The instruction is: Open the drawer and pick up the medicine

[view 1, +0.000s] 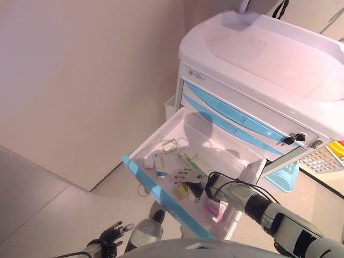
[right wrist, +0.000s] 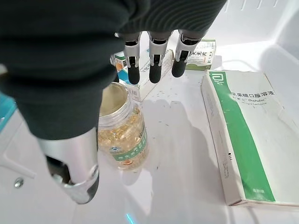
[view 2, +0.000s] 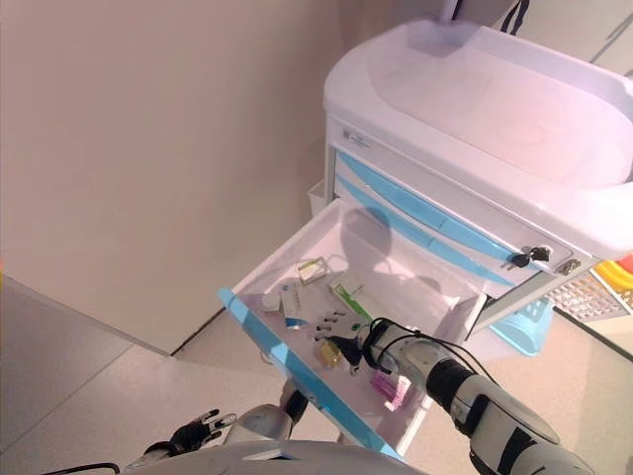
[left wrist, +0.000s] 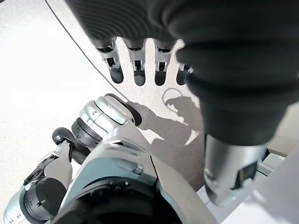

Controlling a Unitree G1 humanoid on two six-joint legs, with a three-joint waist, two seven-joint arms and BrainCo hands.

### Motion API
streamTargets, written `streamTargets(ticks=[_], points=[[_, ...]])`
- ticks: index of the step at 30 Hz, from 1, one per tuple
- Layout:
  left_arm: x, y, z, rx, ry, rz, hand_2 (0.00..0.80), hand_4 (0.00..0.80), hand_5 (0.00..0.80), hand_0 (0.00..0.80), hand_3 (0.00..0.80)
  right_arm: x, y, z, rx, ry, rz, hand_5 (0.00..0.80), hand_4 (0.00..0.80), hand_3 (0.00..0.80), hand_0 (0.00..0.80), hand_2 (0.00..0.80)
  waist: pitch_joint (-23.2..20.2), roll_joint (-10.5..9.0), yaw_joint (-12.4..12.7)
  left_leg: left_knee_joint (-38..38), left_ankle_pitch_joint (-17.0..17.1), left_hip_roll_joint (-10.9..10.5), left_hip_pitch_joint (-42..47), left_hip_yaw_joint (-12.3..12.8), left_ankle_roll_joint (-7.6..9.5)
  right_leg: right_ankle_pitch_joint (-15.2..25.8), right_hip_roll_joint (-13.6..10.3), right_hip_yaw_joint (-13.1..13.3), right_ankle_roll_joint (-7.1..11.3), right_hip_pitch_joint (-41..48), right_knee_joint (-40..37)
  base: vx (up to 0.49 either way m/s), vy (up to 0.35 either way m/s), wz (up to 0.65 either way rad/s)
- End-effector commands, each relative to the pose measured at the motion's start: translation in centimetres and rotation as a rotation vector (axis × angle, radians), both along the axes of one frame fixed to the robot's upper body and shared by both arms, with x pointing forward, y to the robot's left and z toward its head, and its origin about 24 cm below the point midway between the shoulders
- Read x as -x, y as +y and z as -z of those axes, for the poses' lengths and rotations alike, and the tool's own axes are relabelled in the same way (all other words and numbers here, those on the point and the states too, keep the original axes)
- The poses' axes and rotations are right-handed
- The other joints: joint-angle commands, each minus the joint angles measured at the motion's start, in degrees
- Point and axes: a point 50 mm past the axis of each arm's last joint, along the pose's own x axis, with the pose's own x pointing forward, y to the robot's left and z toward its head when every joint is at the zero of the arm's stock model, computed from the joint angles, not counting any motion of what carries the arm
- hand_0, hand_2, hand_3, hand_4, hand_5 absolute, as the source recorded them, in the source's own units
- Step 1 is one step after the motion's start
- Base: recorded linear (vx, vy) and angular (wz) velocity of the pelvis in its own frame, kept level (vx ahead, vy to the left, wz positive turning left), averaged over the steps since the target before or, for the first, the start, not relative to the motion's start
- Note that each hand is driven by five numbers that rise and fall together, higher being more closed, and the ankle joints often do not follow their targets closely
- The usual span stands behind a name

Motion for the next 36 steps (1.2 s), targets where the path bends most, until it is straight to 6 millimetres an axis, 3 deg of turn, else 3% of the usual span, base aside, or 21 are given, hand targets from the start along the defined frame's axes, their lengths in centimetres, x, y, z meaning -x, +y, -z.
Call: streamTargets(ticks=[1,27,28,29,30,36], points=[[-0.96,0.05,-0.03,-0.011,-0.011,0.023,0.0,0.0,0.0,0.0,0.0,0.47,2.24,-1.26,-0.082,-0.036,-0.089,0.0,0.0,0.0,0.0,0.0,0.0,-0.42,1.1,-1.4,-4.1,-4.2,1.5,-0.5,2.34,3.4,-1.7,1.3,2.25,-1.9,2.7,0.0,0.0,0.0],[-0.45,0.16,0.06,-0.007,0.002,0.023,0.0,0.0,0.0,0.0,0.0,0.8,2.44,-1.31,-0.129,-0.042,-0.111,0.0,0.0,0.0,0.0,0.0,-0.2,-0.41,1.2,-1.5,-4.3,-4.5,1.8,-0.8,2.68,3.3,-2.0,1.1,2.52,-1.8,2.9,0.0,0.0,0.0],[-0.45,0.15,0.06,-0.007,0.003,0.025,0.0,0.0,0.0,0.0,0.0,0.85,2.44,-1.25,-0.128,-0.041,-0.11,0.424,0.424,0.424,0.424,0.424,-0.2,-0.4,1.2,-1.5,-4.3,-4.5,1.8,-0.8,2.69,3.3,-2.0,1.0,2.55,-1.8,2.9,0.0,0.0,0.0],[-0.49,0.14,0.06,-0.007,0.003,0.027,0.0,0.0,0.0,0.0,0.0,0.91,2.43,-1.17,-0.124,-0.042,-0.112,0.646,0.646,0.646,0.646,0.646,-0.2,-0.4,1.2,-1.5,-4.3,-4.5,1.8,-0.8,2.71,3.3,-2.0,1.0,2.58,-1.8,2.9,0.0,0.0,0.0],[-0.48,0.14,0.06,-0.006,0.003,0.026,0.0,0.0,0.0,0.0,0.0,0.96,2.38,-1.12,-0.121,-0.043,-0.116,0.8,0.8,0.8,0.8,0.8,-0.2,-0.39,1.3,-1.5,-4.3,-4.6,1.8,-0.9,2.73,3.3,-2.0,1.0,2.6,-1.8,3.0,0.0,0.0,0.0],[-0.42,0.09,0.09,-0.005,0.003,0.024,0.0,0.0,0.0,0.0,0.0,1.0,2.37,-1.01,-0.125,-0.039,-0.112,0.8,0.8,0.8,0.8,0.8,-0.2,-0.35,1.3,-1.5,-4.3,-4.7,1.8,-0.9,2.81,3.4,-2.1,1.0,2.64,-1.8,2.9,0.0,0.0,0.0]])
